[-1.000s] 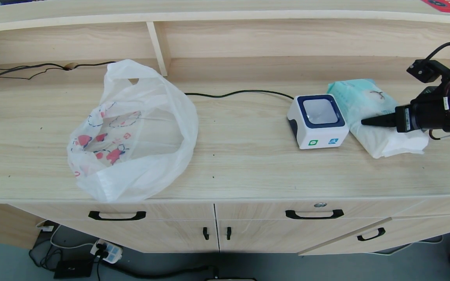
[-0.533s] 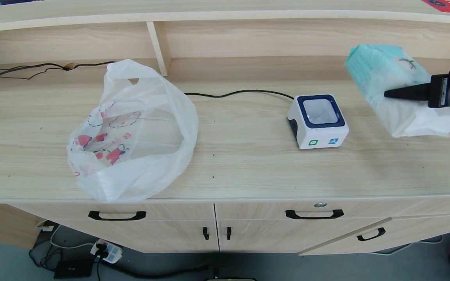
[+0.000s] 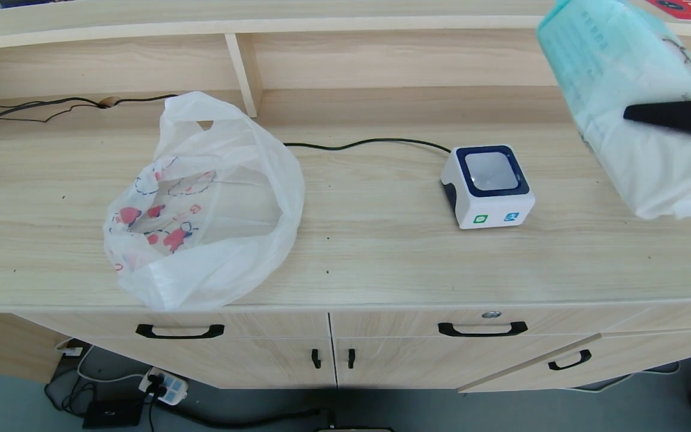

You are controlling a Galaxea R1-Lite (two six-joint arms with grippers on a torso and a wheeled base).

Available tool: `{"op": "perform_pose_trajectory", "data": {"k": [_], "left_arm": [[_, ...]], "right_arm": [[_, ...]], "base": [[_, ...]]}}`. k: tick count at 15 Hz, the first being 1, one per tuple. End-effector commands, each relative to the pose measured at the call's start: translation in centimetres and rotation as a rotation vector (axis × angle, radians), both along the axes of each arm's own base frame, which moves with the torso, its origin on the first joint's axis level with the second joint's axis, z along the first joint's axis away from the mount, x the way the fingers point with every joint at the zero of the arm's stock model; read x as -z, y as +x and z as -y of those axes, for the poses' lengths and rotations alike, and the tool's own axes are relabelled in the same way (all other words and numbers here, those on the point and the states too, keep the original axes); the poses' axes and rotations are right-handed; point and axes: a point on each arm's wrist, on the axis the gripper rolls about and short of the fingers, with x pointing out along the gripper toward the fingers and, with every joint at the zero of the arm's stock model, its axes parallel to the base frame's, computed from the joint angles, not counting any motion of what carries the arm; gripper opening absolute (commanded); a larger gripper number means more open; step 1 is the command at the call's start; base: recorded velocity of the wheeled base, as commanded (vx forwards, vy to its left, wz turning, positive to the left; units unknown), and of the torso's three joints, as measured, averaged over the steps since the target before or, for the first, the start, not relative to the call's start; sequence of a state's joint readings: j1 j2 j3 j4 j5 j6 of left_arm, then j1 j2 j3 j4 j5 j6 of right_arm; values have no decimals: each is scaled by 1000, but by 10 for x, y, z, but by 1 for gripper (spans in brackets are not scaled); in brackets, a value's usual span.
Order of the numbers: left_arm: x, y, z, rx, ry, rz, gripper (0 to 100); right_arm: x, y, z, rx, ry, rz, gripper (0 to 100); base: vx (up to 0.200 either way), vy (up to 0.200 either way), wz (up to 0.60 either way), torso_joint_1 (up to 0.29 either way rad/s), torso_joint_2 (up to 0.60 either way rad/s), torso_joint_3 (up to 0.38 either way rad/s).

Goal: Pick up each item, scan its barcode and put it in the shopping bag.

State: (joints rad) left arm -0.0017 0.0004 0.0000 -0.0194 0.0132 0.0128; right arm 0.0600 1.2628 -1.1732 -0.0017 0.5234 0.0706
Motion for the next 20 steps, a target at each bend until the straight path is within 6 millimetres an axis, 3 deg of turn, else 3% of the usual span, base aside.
{"op": "perform_pose_trajectory", "data": {"k": [1,3,5,9,17,20], "left_arm": [[0,0,0,-1,-1,1,100],[0,0,0,-1,-1,1,100],[0,0,0,-1,1,1,100],[0,0,0,-1,1,1,100],[0,0,0,-1,1,1,100],[0,0,0,-1,1,1,100]], "right_arm": [[74,-48,-17,-133,159,-85,0],[114,-52,-20,-154,229,-135,0],[124,-49,-27,-191,314,-180,0],[105,-45,-35,-263,596,-257,0],[77,-23,-61,-471,955,-424,0],[81,-12,-70,-512,990,-434,0]], "base": [[0,0,0,0,0,0],[0,0,0,0,0,0],[0,0,0,0,0,0],[0,0,0,0,0,0],[0,0,0,0,0,0],[0,0,0,0,0,0]]}}
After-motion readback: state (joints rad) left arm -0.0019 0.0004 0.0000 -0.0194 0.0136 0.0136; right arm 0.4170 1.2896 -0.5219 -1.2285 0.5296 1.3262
